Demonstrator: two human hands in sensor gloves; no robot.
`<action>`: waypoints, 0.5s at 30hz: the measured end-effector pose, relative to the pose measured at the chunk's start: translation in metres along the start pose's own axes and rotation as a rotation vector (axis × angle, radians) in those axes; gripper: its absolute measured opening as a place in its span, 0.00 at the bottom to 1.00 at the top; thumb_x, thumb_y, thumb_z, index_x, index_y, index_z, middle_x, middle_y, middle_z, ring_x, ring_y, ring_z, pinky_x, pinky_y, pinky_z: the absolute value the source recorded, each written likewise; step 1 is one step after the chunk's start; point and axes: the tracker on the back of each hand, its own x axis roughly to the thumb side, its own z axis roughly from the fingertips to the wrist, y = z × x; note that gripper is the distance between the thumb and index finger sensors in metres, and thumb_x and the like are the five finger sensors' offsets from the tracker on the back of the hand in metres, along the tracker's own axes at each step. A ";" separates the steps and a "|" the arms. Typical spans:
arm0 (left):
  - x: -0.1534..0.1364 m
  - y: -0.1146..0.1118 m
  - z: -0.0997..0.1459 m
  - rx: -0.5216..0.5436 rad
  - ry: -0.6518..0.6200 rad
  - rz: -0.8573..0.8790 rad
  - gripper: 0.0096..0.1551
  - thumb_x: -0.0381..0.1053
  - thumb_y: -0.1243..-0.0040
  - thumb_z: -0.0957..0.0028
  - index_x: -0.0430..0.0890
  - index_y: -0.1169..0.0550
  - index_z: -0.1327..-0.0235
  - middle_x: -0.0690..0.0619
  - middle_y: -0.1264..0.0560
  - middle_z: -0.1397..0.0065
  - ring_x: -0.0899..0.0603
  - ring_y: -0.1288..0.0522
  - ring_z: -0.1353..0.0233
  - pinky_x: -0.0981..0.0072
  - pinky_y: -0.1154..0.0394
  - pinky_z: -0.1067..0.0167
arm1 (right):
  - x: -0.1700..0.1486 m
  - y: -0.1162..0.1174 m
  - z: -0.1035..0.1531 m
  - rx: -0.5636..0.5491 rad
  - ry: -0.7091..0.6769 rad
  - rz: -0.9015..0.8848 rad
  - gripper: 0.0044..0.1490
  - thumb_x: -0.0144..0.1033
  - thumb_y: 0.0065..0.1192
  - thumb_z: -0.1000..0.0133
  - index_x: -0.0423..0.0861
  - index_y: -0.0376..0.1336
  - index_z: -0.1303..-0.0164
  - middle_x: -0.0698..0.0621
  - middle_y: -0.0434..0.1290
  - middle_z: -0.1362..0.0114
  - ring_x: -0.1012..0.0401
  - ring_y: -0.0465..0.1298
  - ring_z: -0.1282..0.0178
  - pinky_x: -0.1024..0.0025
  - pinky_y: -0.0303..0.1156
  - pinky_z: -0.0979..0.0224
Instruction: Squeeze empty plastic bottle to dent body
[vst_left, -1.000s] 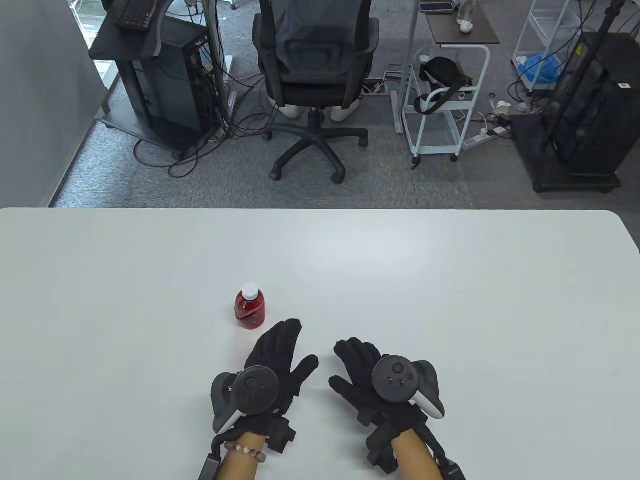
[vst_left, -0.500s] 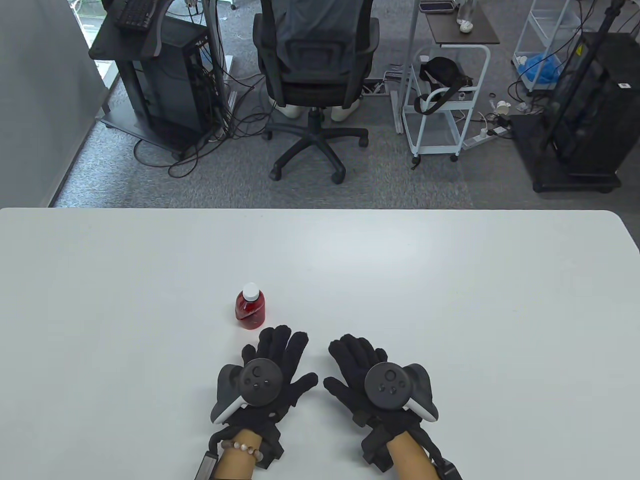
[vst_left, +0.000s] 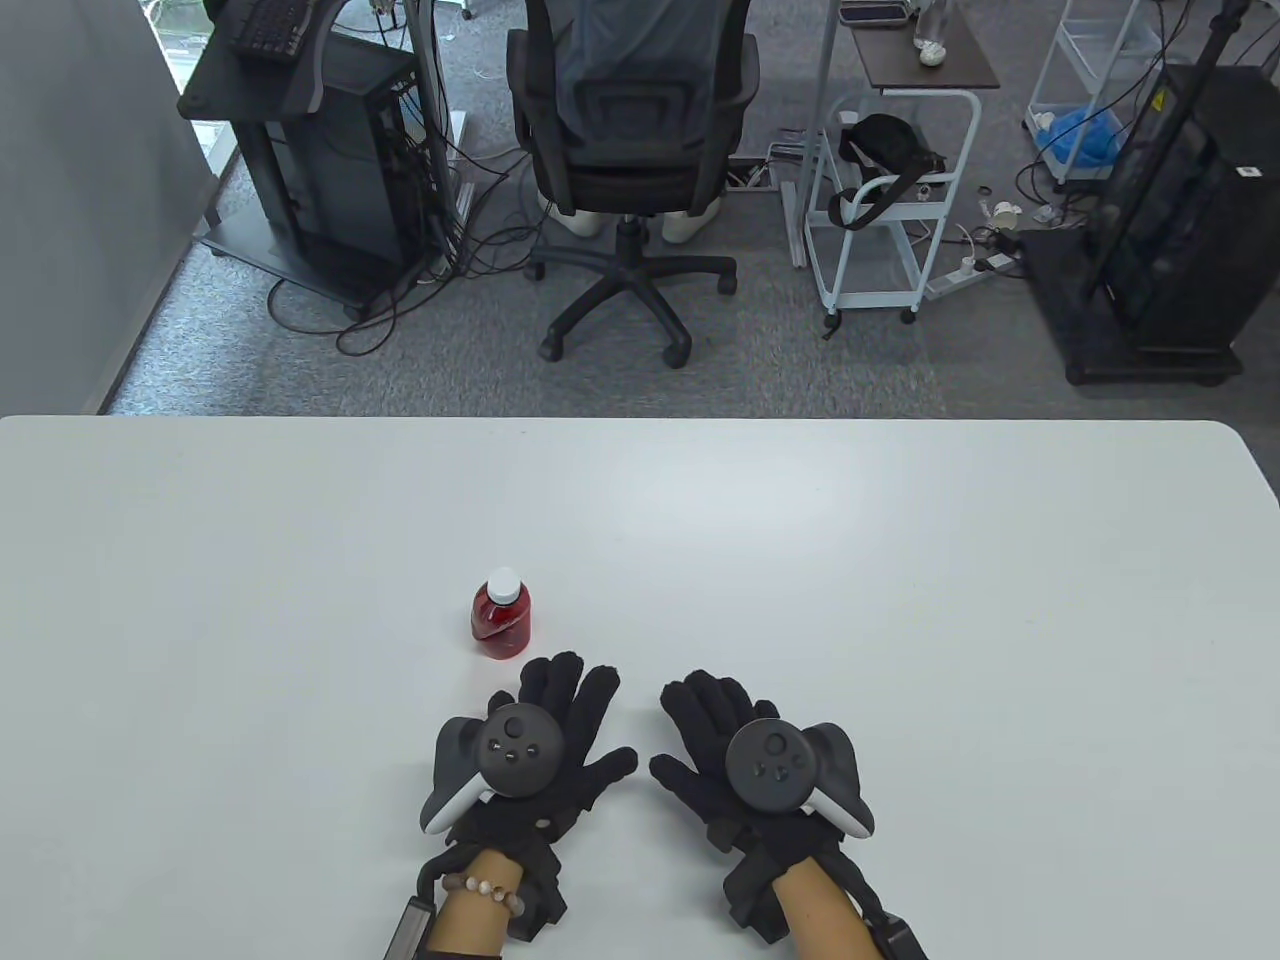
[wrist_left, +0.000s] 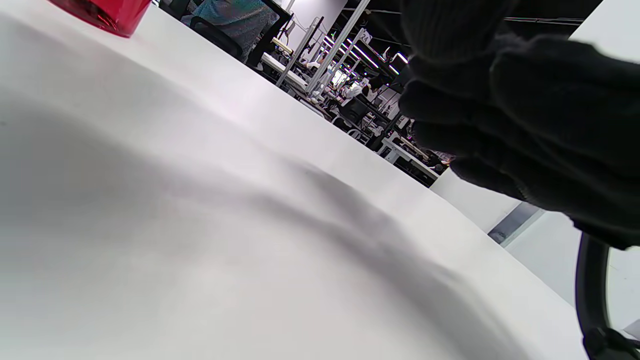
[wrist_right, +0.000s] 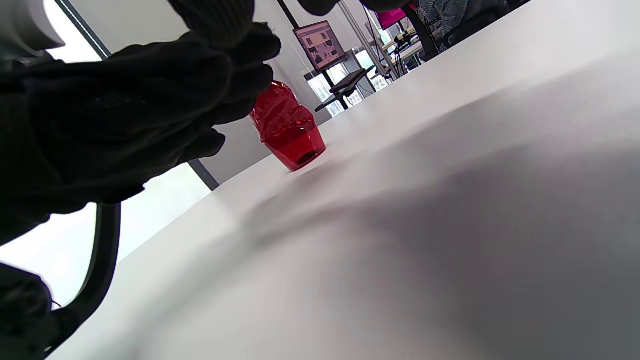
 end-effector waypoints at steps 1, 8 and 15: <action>0.000 0.000 0.000 0.001 -0.003 0.000 0.48 0.65 0.47 0.35 0.50 0.54 0.12 0.40 0.64 0.12 0.31 0.69 0.14 0.27 0.70 0.31 | 0.000 0.000 0.000 -0.001 0.002 0.000 0.48 0.50 0.49 0.30 0.35 0.40 0.10 0.31 0.42 0.09 0.32 0.43 0.15 0.27 0.38 0.25; 0.000 -0.002 0.003 0.007 -0.009 0.009 0.47 0.64 0.47 0.35 0.49 0.53 0.12 0.39 0.63 0.12 0.31 0.68 0.14 0.26 0.69 0.31 | -0.002 -0.002 0.004 -0.002 0.020 -0.014 0.48 0.50 0.49 0.30 0.36 0.41 0.10 0.31 0.42 0.09 0.32 0.43 0.15 0.27 0.38 0.25; 0.002 -0.005 0.005 -0.003 -0.006 0.006 0.47 0.64 0.47 0.35 0.49 0.52 0.12 0.39 0.62 0.12 0.31 0.68 0.14 0.26 0.69 0.31 | -0.006 -0.004 0.006 0.000 0.043 -0.034 0.47 0.50 0.49 0.30 0.36 0.41 0.10 0.31 0.43 0.09 0.32 0.44 0.15 0.27 0.38 0.25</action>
